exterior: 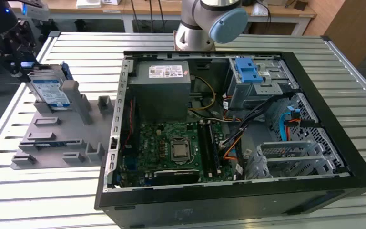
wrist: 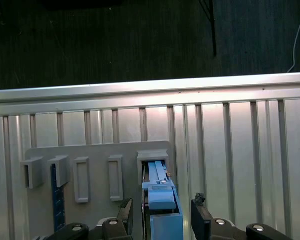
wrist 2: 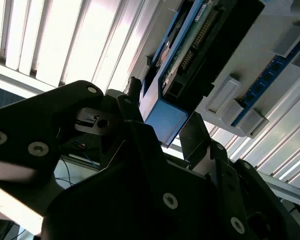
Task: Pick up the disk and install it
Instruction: 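Pick up the disk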
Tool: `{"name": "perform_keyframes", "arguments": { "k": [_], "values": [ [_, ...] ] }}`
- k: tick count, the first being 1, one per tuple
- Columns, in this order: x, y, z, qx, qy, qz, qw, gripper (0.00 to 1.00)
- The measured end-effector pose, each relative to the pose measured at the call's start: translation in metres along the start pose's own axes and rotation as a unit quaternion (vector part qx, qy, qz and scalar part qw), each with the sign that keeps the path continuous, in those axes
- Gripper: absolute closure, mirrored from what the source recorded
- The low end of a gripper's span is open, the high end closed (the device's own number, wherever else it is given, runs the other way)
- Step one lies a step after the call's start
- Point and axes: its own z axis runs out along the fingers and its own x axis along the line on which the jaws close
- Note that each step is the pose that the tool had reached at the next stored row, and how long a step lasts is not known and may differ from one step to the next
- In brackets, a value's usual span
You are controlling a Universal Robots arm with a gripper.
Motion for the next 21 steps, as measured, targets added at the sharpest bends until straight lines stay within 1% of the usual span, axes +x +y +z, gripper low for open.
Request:
{"name": "perform_keyframes", "arguments": {
  "k": [10, 14, 15, 17, 21],
  "values": [
    [0.0001, -0.0001, 0.0093, -0.0009, 0.0001, 0.000, 1.0000, 0.42],
    [0.0001, 0.0000, 0.0095, -0.0010, 0.0001, 0.000, 1.0000, 0.44],
    [0.0001, 0.0000, 0.0090, -0.0009, 0.0001, 0.000, 1.0000, 0.51],
    [0.0001, -0.0001, 0.0070, -0.0008, 0.0003, 0.000, 1.0000, 0.51],
    [0.0000, -0.0001, 0.0070, -0.0007, 0.0018, 0.000, 1.0000, 0.51]
  ]
}}
